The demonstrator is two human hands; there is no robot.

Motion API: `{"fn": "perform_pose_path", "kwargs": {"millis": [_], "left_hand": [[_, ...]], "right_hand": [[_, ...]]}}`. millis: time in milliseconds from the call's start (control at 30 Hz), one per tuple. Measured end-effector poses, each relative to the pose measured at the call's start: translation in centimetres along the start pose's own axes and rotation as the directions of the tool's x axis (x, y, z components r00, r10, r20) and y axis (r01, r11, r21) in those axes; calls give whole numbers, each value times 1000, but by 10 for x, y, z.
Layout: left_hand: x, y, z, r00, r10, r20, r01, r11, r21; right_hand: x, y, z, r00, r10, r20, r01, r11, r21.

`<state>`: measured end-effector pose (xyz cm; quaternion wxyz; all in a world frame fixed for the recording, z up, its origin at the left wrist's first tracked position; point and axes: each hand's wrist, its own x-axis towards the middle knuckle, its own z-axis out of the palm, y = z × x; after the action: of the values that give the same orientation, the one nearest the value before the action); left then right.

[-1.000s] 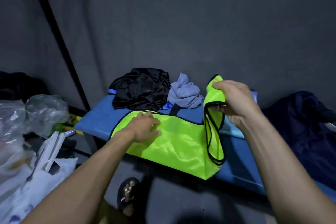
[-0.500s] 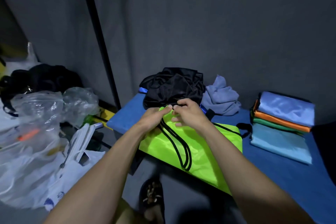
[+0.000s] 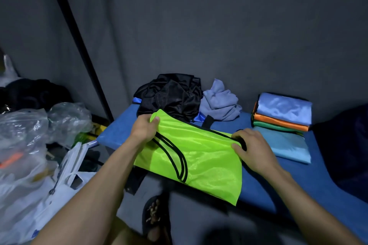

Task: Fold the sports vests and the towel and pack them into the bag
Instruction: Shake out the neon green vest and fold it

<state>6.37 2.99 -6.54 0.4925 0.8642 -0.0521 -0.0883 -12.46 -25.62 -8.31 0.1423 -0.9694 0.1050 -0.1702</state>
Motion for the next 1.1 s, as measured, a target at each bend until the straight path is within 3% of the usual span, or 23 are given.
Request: {"fn": "perform_pose_path", "kwargs": {"millis": [133, 300, 400, 533, 667, 733, 800, 900, 1100], "left_hand": [[-3, 2, 2, 999, -16, -35, 16, 1000, -11], [-1, 2, 5, 997, -9, -76, 13, 998, 53], [1, 1, 8, 996, -23, -89, 28, 998, 58], [6, -1, 7, 995, -40, -86, 45, 998, 48], [11, -6, 4, 994, -76, -76, 79, 996, 32], [11, -7, 3, 992, -96, -77, 98, 995, 25], [10, -6, 2, 991, -106, -77, 110, 993, 45], [9, -6, 2, 991, -111, -72, 114, 992, 52], [10, -6, 1, 994, -102, -38, 104, 994, 41]], "right_hand": [[12, 2, 3, 999, 38, 37, -40, 998, 39], [30, 9, -9, 971, 55, 233, -79, 992, 94], [35, 5, -14, 964, 117, 240, -106, 993, -57], [31, -11, -15, 973, 185, 134, -140, 946, -293], [25, -23, -9, 970, 211, 120, -161, 929, -334], [25, -20, -8, 967, 236, 92, -211, 952, -221], [26, -11, -11, 958, 282, 59, -283, 959, 11], [26, -3, -16, 941, 327, 92, -339, 885, 319], [30, 9, -13, 905, 367, 215, -422, 719, 551]]}}
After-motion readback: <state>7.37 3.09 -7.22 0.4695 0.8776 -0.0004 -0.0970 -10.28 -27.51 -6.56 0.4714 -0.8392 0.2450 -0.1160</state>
